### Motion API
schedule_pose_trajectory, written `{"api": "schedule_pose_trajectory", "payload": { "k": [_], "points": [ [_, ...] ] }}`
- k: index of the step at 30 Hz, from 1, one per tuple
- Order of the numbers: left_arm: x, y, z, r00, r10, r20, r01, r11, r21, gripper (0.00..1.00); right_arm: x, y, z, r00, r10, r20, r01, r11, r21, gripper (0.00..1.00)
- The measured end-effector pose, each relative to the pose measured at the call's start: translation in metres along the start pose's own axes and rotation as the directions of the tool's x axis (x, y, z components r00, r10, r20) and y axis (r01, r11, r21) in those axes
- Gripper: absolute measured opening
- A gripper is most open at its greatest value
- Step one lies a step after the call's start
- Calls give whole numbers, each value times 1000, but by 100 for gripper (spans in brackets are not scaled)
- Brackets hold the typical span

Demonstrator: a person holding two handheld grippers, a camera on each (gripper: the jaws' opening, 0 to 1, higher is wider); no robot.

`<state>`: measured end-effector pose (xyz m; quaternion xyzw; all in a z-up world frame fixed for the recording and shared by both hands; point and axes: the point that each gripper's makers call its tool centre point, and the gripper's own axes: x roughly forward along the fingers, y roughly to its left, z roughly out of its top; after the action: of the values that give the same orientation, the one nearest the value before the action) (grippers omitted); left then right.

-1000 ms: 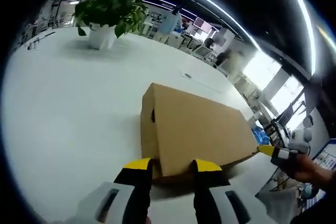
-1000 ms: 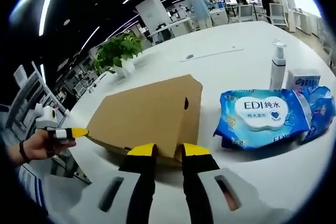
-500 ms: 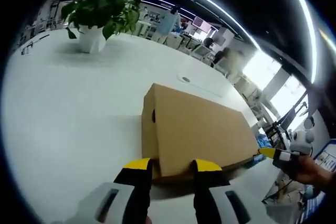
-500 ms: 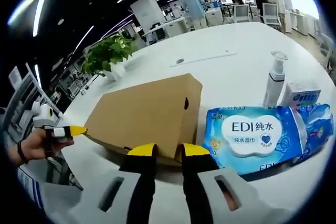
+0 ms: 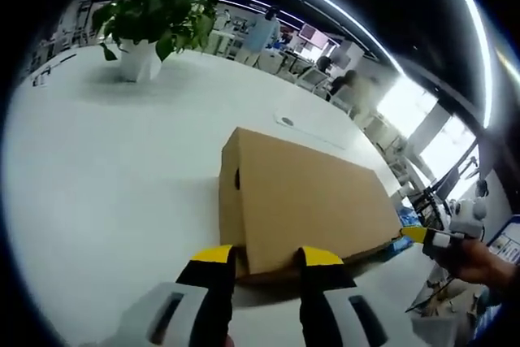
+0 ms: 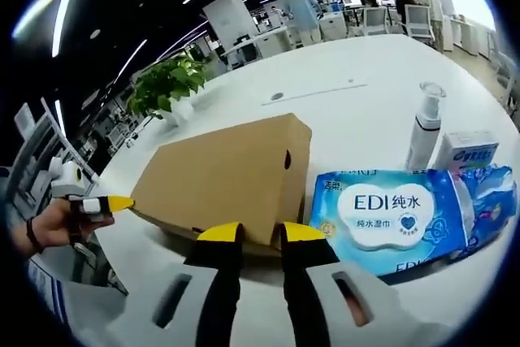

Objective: Operate the shoe box by opening the lid, removing the specified soft item, and placing it in the target area until the item is outside and the box remains undamaged.

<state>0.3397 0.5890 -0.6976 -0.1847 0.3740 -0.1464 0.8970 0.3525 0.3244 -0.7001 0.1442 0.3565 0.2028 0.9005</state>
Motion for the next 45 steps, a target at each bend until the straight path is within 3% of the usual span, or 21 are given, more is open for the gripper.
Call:
{"api": "schedule_pose_trajectory", "payload": {
  "k": [5, 7, 11, 15, 21, 28, 32, 38, 45],
  "points": [
    [-10, -6, -5, 1000, -1, 4, 1, 999, 54, 31, -15, -6, 1, 999, -13, 30, 14, 1000, -16, 20],
    [-18, 1, -3, 999, 44, 24, -46, 992, 120, 30, -26, -10, -2, 999, -15, 36, 17, 999, -44, 22],
    [-31, -10, -7, 999, 9, 42, -15, 989, 149, 33, -50, -25, -7, 997, -45, 69, 49, 997, -59, 24],
    [-35, -18, -16, 1000, 16, 10, -18, 957, 289, 35, -67, -38, -17, 994, -62, 85, 68, 995, -70, 26],
    [-39, -40, -18, 999, -29, 15, 22, 947, 321, 38, -82, -49, -29, 995, -74, 73, 82, 990, -116, 32],
    [-39, -60, -27, 998, -58, -12, 58, 927, 370, 42, -94, -46, -37, 998, -50, 45, 59, 967, -246, 37],
    [-40, -69, -32, 998, -64, -29, 70, 913, 403, 43, -98, -40, -40, 999, -33, 42, 43, 961, -274, 38],
    [-39, -76, -43, 996, -68, -52, 84, 899, 429, 44, -99, -35, -51, 1000, -20, 16, 24, 948, -317, 40],
    [-39, -80, -56, 995, -69, -70, 93, 897, 432, 44, -103, -32, -63, 1000, -13, -11, 8, 937, -348, 41]
  ]
}}
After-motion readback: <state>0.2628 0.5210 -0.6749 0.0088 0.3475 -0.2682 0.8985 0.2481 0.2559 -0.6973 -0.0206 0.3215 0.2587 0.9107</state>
